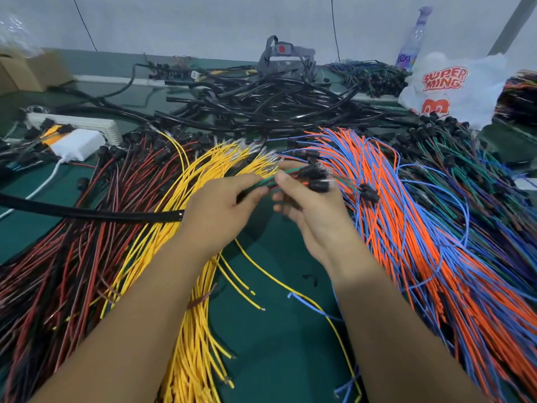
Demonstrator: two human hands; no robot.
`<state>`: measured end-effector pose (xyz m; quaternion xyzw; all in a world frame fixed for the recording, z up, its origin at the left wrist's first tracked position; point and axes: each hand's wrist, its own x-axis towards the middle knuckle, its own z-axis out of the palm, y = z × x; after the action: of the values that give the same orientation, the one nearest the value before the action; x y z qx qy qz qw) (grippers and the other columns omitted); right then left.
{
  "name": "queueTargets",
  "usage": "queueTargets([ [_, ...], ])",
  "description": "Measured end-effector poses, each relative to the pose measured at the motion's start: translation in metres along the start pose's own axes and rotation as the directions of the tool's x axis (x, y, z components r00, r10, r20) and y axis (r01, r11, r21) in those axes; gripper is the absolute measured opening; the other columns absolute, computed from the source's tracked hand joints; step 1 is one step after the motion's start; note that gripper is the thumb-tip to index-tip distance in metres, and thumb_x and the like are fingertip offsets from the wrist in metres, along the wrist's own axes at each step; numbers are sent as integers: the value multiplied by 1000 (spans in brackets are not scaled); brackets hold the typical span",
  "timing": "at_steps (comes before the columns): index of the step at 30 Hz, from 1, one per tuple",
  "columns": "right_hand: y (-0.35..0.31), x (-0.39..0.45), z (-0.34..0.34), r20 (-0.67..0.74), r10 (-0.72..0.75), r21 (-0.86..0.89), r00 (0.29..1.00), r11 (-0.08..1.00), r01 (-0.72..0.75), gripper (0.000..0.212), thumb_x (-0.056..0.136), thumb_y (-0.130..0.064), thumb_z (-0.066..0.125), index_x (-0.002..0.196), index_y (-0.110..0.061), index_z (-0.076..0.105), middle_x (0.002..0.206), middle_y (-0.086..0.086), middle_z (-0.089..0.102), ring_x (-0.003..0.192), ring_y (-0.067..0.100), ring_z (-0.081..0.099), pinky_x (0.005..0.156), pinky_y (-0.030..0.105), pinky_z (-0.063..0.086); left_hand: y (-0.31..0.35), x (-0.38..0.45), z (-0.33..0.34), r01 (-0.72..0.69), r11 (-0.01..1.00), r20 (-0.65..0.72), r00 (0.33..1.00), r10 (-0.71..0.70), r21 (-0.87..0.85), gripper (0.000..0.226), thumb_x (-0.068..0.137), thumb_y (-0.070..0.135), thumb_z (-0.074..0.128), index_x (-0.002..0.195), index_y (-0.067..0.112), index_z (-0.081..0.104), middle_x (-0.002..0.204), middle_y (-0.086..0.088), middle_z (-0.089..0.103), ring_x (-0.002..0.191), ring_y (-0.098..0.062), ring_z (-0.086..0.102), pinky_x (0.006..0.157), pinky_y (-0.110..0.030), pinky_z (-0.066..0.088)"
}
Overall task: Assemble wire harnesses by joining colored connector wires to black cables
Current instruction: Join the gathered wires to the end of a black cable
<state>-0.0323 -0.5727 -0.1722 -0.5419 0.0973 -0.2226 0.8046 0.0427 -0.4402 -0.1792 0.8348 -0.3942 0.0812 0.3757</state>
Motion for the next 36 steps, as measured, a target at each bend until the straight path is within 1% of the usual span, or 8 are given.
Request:
queueTargets([
  [6,2,2,2,-155,30,53,988,998,-22,25,85,-11,71,107,-2,63,73,8,66,49,14,59,47,21,48,-3,0,1,9,999,18,1000,-8,-42,23,89,44,46,95,35,66,74,12,60,68,-6,55,60,-42,49],
  [9,2,2,-1,-104,10,87,994,996,-1,9,88,0,63,94,-6,65,71,10,69,53,16,64,52,22,52,-4,0,0,121,970,57,992,-111,-210,24,90,46,45,82,35,64,62,13,59,52,-5,49,53,-39,43],
  [12,1,1,-4,-41,22,104,999,994,-18,12,88,3,59,92,-6,66,79,10,72,59,17,67,57,23,53,-3,2,-2,129,942,39,992,-123,-309,37,97,36,47,64,25,57,50,13,51,45,-4,40,53,-31,32],
  [17,0,2,-4,-48,35,113,998,993,-29,10,89,-6,62,90,-12,70,85,8,72,59,12,64,54,17,50,1,4,-6,149,848,24,987,-160,-509,31,101,22,44,82,8,64,58,-1,54,45,-3,36,49,-20,30],
  [23,-5,3,-6,-93,-27,165,995,985,42,15,95,-6,53,83,-10,61,77,6,70,58,16,65,55,20,51,-1,1,-3,78,960,20,997,-75,-270,35,99,29,48,67,21,57,56,13,49,51,-4,40,55,-30,31],
  [27,-6,3,-10,-103,-8,180,995,983,27,21,96,-5,43,82,-12,56,71,7,66,56,19,62,53,22,49,-5,2,2,94,972,61,995,-83,-216,27,97,31,54,95,55,65,69,19,60,63,0,53,60,-29,38],
  [32,-8,3,-8,-77,35,146,996,989,-24,25,95,-31,52,102,-11,66,87,8,66,57,15,56,55,24,48,-5,1,4,86,989,49,996,-80,-123,28,94,29,60,115,46,64,77,39,60,78,2,61,73,-35,51],
  [36,-9,3,-8,-80,11,126,997,992,-1,16,96,-13,48,103,-6,60,78,9,62,55,14,57,54,23,49,-5,1,3,96,977,76,994,-82,-192,20,96,39,51,81,36,65,60,14,57,52,-4,46,56,-33,38],
])
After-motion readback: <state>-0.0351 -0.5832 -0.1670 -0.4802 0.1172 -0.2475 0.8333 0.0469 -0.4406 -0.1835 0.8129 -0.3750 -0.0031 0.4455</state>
